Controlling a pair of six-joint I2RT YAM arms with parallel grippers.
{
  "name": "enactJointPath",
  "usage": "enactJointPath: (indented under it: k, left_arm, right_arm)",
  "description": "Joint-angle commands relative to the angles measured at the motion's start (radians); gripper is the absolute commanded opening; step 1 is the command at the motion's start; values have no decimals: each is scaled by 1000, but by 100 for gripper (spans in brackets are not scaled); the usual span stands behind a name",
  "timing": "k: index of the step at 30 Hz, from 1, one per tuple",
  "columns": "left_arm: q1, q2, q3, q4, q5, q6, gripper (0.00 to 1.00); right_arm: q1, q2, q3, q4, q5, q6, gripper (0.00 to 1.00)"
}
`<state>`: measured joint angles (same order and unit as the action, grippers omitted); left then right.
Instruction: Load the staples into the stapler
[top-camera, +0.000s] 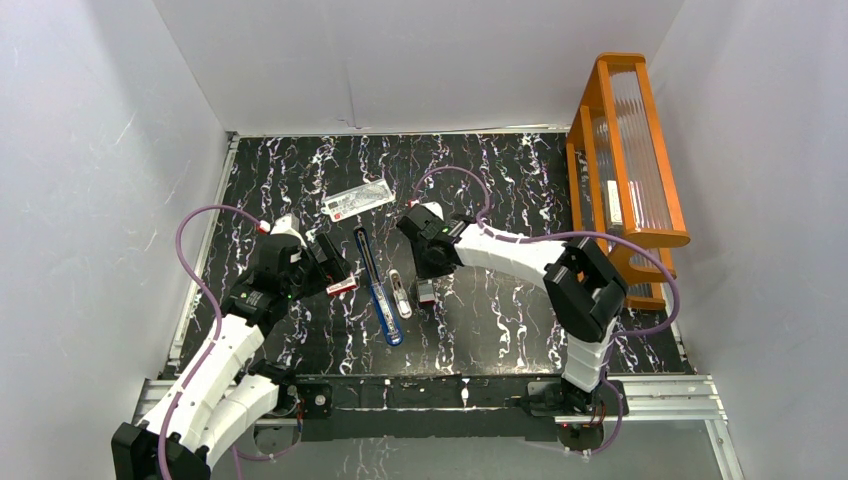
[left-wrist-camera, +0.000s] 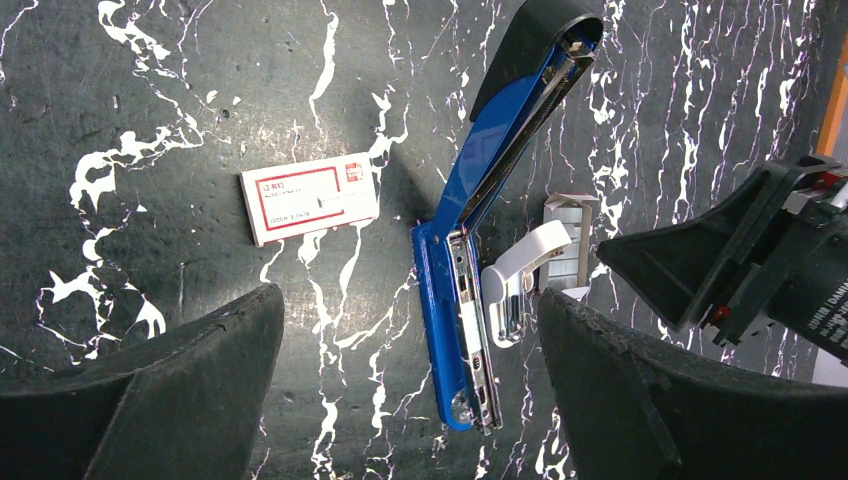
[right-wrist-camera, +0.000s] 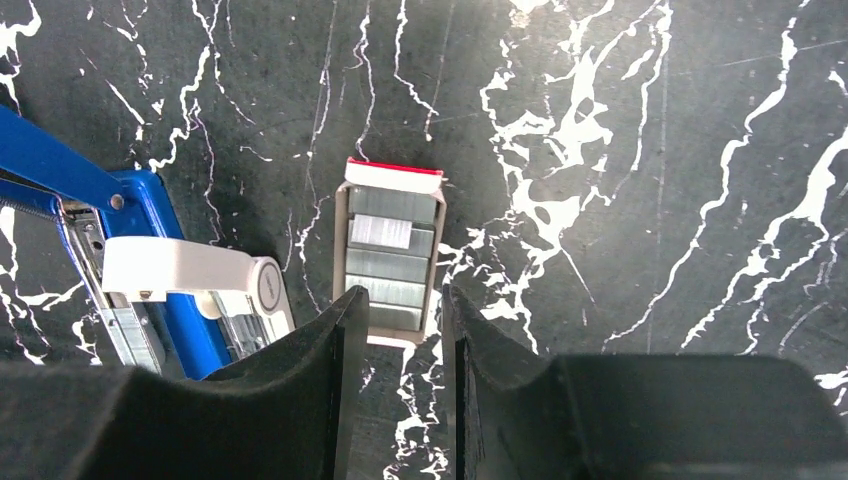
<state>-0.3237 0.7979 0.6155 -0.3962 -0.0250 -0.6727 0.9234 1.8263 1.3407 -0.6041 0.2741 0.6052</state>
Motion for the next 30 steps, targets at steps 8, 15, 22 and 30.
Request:
enactJointPath:
  k: [8,15,22,30]
  left_arm:
    - [-2,-3,-5,8,-4,7,94]
    - [-2,-4,-5,8,-6,8,94]
    - [-2,-6,-5,6,-10,6,94]
    - [-2,-5,-4,6,-10,6,94]
  right_arm:
    - [7,85,92,44,-23,10,42]
    - [9,114,97,37,-21,10,43]
    - [11,121,99,36,-26,3,45]
    - [13,142,104,32,-24,1,46]
